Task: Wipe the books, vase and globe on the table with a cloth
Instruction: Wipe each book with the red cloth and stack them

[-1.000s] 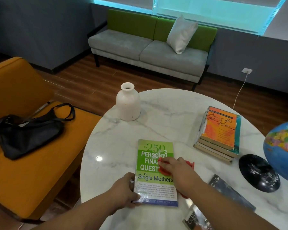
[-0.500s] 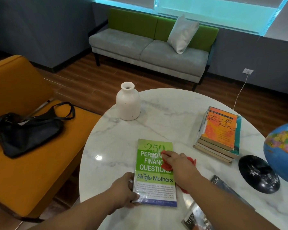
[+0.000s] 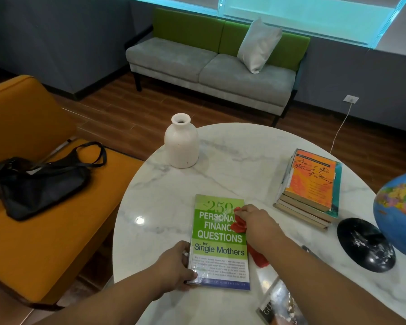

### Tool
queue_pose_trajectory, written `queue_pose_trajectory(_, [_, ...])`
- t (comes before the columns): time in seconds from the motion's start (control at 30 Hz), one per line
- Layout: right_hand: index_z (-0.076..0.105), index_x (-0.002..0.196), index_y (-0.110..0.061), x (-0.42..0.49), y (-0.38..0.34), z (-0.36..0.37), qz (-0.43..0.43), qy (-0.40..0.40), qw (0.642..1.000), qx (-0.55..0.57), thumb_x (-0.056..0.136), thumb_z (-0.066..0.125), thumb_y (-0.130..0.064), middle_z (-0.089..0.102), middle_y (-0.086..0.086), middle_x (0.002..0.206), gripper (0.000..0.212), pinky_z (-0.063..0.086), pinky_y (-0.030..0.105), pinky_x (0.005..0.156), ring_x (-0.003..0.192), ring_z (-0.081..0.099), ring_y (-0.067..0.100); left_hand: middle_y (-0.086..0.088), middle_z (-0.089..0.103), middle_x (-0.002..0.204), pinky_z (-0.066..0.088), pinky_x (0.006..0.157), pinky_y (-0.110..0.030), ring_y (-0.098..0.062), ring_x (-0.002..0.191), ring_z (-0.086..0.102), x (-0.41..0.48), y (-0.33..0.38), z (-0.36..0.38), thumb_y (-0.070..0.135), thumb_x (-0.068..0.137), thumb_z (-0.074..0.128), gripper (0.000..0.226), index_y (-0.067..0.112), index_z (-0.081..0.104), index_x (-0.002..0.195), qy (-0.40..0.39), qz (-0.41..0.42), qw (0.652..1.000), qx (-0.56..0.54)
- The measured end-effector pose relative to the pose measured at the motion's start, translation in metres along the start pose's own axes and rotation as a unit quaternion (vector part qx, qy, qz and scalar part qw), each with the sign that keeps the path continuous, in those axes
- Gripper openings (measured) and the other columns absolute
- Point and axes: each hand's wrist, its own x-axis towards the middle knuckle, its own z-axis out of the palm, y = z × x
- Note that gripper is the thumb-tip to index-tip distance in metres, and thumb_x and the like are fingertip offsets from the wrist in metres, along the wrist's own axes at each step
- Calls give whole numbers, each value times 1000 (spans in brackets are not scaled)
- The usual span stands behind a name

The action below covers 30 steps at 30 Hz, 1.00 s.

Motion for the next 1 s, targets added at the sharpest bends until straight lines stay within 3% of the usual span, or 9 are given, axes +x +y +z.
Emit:
queue_pose_trajectory(0.23, [44,140,-23,10,-5,-9,23,-33,999,8,87,58,-7,44,-1,136,57,42,26,97,117,50,21,-17,64,102,58,74,-53,-38,98,66,2,-1,-1,-8,74,67,48,18,50,110,-4,-2,1000,-15])
queue_pose_trajectory(0.37, [32,148,-22,10,-11,-5,-23,-20,999,-34,89,51,-3,29,-4,149,65,43,23,97,115,48,19,-17,64,103,59,74,-52,-38,97,66,3,-2,0,-7,74,67,47,20,50,109,-6,-4,1000,-15])
queue_pose_trajectory(0.43, [42,137,-9,7,-11,-9,-67,-33,997,-20,94,48,-2,42,10,144,44,48,12,81,97,55,14,-17,64,103,59,73,-52,-37,97,66,3,-2,0,-7,74,67,48,21,50,109,-7,-3,1000,-11])
queue_pose_trajectory(0.5, [49,119,-3,7,-16,-12,-25,-9,993,118,97,46,-4,52,25,131,22,55,22,72,84,62,18,-17,64,104,59,73,-51,-37,96,67,3,-2,0,-6,74,68,48,23,50,108,-7,-2,1000,-7])
queue_pose_trajectory(0.67, [27,150,-26,8,-21,-13,27,-46,998,28,89,49,-4,22,-6,151,69,42,33,102,118,45,25,-18,63,104,59,72,-51,-38,95,67,3,-3,-1,-6,73,68,49,21,50,109,-5,-4,1000,-8])
queue_pose_trajectory(0.77, [34,147,-18,6,-18,-9,-40,-79,991,96,92,51,-1,40,0,138,60,44,32,100,112,53,24,-18,63,104,59,72,-52,-38,95,67,4,-4,-2,-5,72,68,50,22,50,109,-6,-3,1000,-9])
queue_pose_trajectory(0.83, [45,136,-10,7,-16,-12,8,-19,987,160,95,53,-9,55,7,120,41,51,39,93,97,62,26,-19,64,105,59,73,-52,-39,95,67,4,-4,-2,-6,72,68,49,22,50,109,-6,-4,1000,-9])
queue_pose_trajectory(0.93, [29,148,-27,0,-20,-8,20,-14,999,35,89,52,-7,29,-4,145,67,46,34,97,112,50,22,-18,64,103,59,73,-53,-39,93,68,4,-5,-2,-5,72,68,49,22,50,108,-5,-3,1000,-6])
queue_pose_trajectory(1.0, [24,151,-23,-8,-15,-3,-67,-55,996,19,89,50,0,26,-6,144,70,45,29,96,113,49,18,-18,65,104,59,73,-53,-39,93,68,5,-5,-2,-4,72,68,49,23,50,108,-7,-2,1000,-6])
